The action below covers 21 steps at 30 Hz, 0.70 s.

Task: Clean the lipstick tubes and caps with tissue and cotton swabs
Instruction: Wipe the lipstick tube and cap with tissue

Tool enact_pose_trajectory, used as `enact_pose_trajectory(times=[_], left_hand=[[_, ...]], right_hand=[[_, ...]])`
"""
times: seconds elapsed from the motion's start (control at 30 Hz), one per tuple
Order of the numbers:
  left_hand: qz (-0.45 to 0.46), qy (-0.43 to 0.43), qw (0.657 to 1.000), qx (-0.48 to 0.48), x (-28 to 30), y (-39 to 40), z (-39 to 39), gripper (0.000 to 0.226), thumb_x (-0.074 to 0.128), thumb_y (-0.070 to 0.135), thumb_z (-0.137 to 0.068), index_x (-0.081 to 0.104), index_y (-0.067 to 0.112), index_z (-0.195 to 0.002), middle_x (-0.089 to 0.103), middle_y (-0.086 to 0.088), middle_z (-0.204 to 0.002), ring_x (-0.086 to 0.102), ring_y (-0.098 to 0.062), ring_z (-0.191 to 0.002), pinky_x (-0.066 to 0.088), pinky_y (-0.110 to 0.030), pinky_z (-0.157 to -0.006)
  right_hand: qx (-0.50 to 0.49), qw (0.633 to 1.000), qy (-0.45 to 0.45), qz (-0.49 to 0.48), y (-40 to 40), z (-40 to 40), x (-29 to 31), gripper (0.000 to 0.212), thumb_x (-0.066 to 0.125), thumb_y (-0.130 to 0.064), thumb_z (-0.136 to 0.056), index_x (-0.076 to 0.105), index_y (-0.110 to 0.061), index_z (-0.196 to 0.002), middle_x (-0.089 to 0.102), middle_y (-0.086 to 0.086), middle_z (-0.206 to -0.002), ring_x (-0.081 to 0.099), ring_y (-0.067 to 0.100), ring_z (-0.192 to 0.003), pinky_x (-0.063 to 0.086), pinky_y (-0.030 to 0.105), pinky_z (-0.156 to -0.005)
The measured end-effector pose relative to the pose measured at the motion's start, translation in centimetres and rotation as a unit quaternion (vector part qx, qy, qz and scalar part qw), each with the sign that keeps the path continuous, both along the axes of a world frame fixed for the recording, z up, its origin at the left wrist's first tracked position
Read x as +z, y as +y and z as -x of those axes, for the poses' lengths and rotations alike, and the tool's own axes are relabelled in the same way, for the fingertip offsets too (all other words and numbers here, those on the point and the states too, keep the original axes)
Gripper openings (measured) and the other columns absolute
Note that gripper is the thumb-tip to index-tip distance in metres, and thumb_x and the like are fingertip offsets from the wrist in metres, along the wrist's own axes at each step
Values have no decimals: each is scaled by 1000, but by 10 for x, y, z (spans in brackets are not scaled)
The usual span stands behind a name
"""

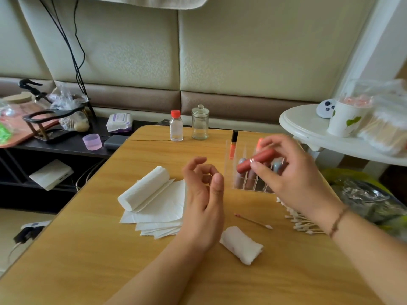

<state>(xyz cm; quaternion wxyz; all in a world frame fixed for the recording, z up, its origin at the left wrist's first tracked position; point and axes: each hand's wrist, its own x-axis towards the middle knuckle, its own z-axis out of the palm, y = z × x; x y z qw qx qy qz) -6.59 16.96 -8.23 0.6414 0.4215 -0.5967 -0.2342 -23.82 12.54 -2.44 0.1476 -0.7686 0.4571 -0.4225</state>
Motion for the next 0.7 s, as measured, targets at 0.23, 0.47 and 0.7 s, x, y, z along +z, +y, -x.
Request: enact_pose_trajectory(times=[0.23, 0.47, 0.7], left_hand=[[5, 107, 994, 1, 3, -4, -7, 36, 35, 54, -93, 33, 32, -121, 55, 5, -90, 51, -13, -78, 45, -27, -74], [0, 112, 994, -3, 3, -4, -5, 31, 36, 52, -93, 33, 36, -119, 55, 3, -89, 51, -13, -78, 44, -25, -74], [-10, 117, 993, -14, 5, -4, -4, 33, 37, 54, -93, 39, 32, -117, 53, 0, -86, 50, -14, -77, 44, -26, -71]], right_hand=[[25, 907, 413, 77, -53, -33, 27, 14, 56, -49, -94, 59, -41, -106, 52, -24, -95, 48, 10, -105, 35, 35, -97], [9, 892, 451, 15, -55, -40, 18, 48, 56, -65, -86, 47, -49, -130, 55, -16, -118, 43, 15, -121, 35, 40, -107], [-67, 922, 379, 33, -49, -17, 13, 41, 64, -70, -77, 66, -39, -103, 52, -19, -130, 31, 11, -128, 27, 39, -108]])
